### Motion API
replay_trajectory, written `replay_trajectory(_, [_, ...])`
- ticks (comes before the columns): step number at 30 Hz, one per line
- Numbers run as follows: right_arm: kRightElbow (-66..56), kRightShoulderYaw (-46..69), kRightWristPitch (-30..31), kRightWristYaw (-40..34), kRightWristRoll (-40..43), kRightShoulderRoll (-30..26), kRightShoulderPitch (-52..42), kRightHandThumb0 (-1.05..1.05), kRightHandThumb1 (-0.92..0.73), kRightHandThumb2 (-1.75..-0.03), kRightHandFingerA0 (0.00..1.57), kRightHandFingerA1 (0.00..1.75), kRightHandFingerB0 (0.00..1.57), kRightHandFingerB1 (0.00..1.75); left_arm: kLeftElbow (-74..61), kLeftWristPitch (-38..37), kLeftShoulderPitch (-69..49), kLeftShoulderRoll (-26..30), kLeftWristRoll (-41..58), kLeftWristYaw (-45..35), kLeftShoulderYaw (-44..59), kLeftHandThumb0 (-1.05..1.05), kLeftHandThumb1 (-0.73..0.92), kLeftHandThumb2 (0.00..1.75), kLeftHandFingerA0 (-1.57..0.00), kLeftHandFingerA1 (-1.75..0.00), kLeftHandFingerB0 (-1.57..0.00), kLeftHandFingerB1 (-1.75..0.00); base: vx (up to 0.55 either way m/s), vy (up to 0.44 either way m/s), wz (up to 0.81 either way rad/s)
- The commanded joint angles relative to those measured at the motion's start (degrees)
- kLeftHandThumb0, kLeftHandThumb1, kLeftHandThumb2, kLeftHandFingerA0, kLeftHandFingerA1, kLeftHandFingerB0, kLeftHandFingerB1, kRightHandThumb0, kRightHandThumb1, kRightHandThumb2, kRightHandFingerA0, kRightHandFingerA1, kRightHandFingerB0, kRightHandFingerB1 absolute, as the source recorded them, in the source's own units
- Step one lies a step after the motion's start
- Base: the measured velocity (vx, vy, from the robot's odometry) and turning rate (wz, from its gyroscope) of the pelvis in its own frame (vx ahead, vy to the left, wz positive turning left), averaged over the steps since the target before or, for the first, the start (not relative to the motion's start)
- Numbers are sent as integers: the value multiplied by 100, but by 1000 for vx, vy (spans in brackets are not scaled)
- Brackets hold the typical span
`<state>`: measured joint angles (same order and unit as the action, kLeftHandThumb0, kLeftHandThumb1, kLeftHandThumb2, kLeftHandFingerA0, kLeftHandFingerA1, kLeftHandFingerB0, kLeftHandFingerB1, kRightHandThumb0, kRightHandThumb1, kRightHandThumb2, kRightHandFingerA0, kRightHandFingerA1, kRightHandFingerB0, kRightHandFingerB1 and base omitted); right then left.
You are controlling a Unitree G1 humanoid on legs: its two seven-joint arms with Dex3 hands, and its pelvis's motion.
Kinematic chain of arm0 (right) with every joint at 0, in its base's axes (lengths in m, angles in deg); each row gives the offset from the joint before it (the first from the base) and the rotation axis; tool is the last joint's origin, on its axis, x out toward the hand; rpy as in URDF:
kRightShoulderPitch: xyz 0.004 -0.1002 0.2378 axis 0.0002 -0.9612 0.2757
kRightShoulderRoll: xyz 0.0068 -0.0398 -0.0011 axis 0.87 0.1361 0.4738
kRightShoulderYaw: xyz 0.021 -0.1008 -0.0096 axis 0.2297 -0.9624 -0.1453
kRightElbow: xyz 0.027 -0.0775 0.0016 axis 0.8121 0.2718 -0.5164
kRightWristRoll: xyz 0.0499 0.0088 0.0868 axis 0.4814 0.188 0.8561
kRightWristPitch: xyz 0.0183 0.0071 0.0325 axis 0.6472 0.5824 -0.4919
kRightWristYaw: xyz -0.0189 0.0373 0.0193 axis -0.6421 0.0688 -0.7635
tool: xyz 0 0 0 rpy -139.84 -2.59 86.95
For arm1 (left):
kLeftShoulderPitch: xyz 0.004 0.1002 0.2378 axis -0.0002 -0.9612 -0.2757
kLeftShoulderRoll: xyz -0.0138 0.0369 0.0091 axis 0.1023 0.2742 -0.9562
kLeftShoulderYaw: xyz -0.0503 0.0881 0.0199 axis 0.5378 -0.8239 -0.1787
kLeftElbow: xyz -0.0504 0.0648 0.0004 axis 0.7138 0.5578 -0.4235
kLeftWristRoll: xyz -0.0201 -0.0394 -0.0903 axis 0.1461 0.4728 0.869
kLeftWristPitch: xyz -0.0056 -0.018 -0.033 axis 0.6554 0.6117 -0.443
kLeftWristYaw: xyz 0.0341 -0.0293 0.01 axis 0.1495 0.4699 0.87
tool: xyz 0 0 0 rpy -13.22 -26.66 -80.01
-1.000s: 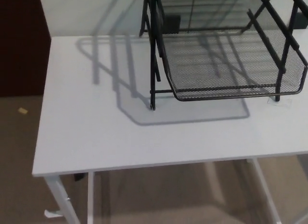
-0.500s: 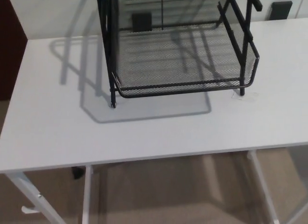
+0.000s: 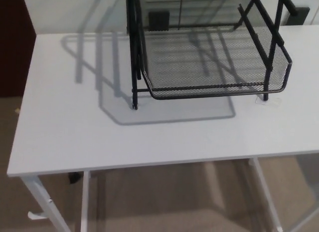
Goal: The robot walks towards a file tray kept in the middle of a desk and uses its right hand to grab a tray and pulls it out towards itself
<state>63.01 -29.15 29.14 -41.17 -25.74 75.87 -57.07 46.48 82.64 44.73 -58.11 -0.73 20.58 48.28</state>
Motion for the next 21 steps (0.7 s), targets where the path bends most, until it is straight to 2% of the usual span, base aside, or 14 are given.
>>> replay_trajectory(1, [-38,-19,62,21,-14,-9,32,-81,-64,-59,65,83,35,64,-18,-358,-24,7,-326,279,-112,-28,73,61,-40,-48,-29,-37,0,0,0])
replay_trajectory(5, [22,-24,32,54,15,8,34,-80,-64,-59,65,82,34,65,311,-664,152,-32,-368,417,-143,-26,75,59,-37,-49,-28,-39,-23,-170,1])
replay_trajectory(6, [77,-17,14,50,16,0,55,-81,-64,-59,65,81,34,64,409,-517,245,-69,-399,529,-158,-27,74,61,-42,-48,-29,-37,-20,-251,2])
replay_trajectory(16, [45,-75,13,-99,-135,-53,101,-83,-65,-60,65,85,33,68,499,-560,352,-148,-463,746,-144,-29,72,61,-42,-48,-28,-37,42,-112,1])
replay_trajectory(17, [-41,-79,-3,-93,-126,-39,33,-82,-65,-60,64,86,33,68,576,-611,360,-138,-448,720,-140,-25,53,97,-35,-61,-15,-50,0,0,0])
replay_trajectory(18, [-69,-76,-18,-67,-102,-35,-12,-82,-65,-60,64,86,33,69,659,-641,369,-147,-465,745,-148,-28,72,61,-44,-48,-28,-37,0,0,0])
replay_trajectory(21, [-31,-30,-12,127,56,-17,-39,-81,-64,-60,63,81,34,65,857,-774,431,-141,-543,826,-182,-28,73,61,-44,-48,-29,-37,5,117,26])
